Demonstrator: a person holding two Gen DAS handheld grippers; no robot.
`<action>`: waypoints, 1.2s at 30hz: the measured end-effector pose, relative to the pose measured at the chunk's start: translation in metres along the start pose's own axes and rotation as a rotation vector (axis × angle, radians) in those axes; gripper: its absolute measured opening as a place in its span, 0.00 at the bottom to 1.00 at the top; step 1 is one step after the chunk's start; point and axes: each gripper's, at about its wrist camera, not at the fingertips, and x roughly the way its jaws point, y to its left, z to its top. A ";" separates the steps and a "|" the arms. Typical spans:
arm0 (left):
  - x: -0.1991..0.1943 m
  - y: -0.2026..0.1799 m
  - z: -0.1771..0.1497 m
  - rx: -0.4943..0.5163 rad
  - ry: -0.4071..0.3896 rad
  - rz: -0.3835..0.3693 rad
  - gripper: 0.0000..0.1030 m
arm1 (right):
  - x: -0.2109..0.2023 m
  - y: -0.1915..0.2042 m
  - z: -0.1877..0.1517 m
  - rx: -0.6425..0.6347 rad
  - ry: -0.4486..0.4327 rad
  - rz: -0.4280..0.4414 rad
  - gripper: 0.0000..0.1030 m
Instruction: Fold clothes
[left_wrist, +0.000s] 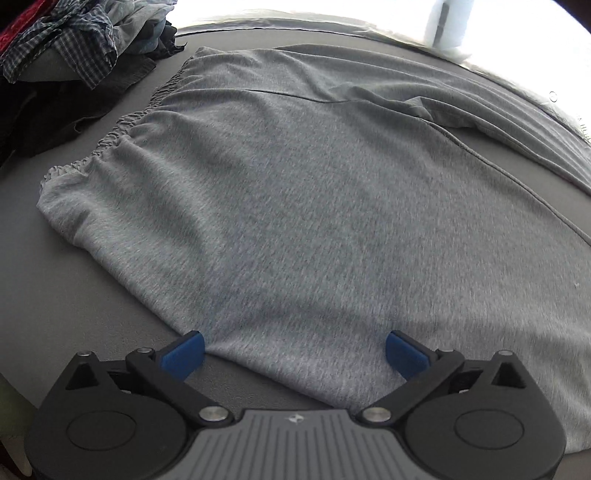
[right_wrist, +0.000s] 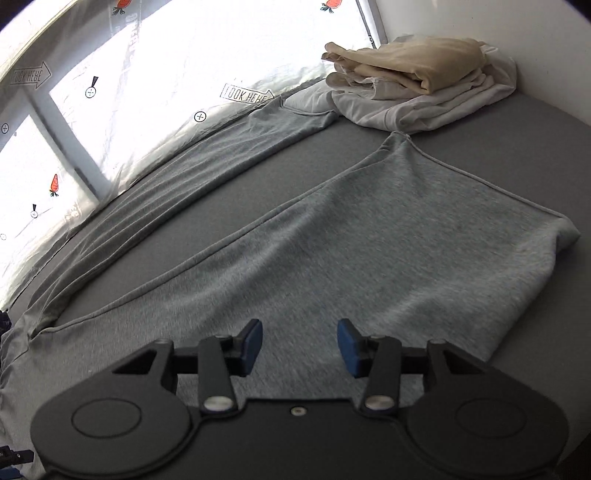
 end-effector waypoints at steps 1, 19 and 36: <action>0.000 0.000 -0.002 -0.004 -0.008 0.003 1.00 | -0.003 -0.009 0.000 0.040 -0.006 0.015 0.39; 0.000 -0.003 -0.004 -0.041 -0.031 0.023 1.00 | -0.033 -0.142 0.020 0.557 -0.078 0.003 0.23; -0.001 -0.003 -0.007 -0.060 -0.048 0.036 1.00 | -0.025 -0.158 0.028 0.566 -0.103 -0.081 0.34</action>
